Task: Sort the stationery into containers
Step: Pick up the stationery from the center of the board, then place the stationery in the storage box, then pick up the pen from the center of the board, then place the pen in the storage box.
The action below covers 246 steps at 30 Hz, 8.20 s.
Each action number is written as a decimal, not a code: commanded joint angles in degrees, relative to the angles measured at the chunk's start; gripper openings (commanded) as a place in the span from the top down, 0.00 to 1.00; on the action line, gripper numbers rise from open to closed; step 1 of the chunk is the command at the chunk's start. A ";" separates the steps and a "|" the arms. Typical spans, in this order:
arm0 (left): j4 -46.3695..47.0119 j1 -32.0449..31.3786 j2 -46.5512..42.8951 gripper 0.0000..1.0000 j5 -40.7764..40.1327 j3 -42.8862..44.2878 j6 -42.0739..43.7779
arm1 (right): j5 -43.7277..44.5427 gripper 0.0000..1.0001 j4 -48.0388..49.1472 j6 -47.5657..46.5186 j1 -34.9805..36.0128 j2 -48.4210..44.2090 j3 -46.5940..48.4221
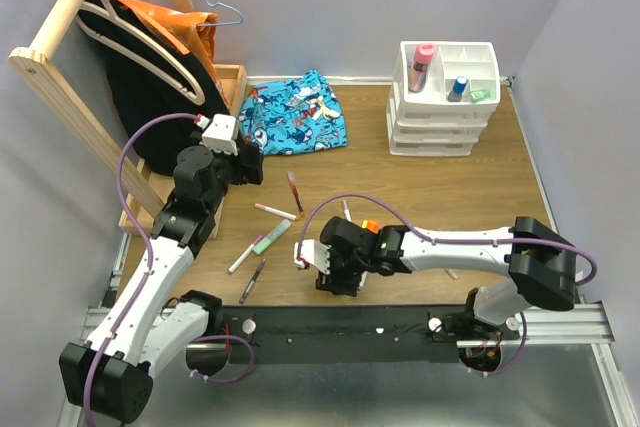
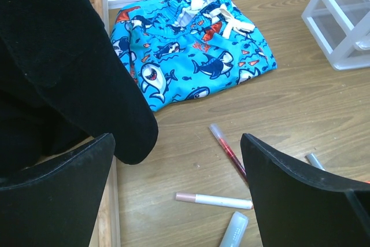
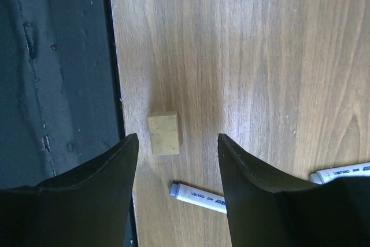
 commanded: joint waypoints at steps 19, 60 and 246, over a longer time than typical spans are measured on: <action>0.09 1.81 0.10 0.01 -0.22 -2.17 -2.77 | -0.93 0.48 7.24 -2.43 1.37 5.08 -3.85; -15.82 -1.44 26.20 0.01 24.48 25.77 16.66 | -0.74 0.99 9.70 12.85 -69.01 2.44 36.13; -27.33 -1.70 21.37 0.01 16.13 25.16 15.69 | 18.93 1.00 6.98 14.88 -67.09 19.84 74.99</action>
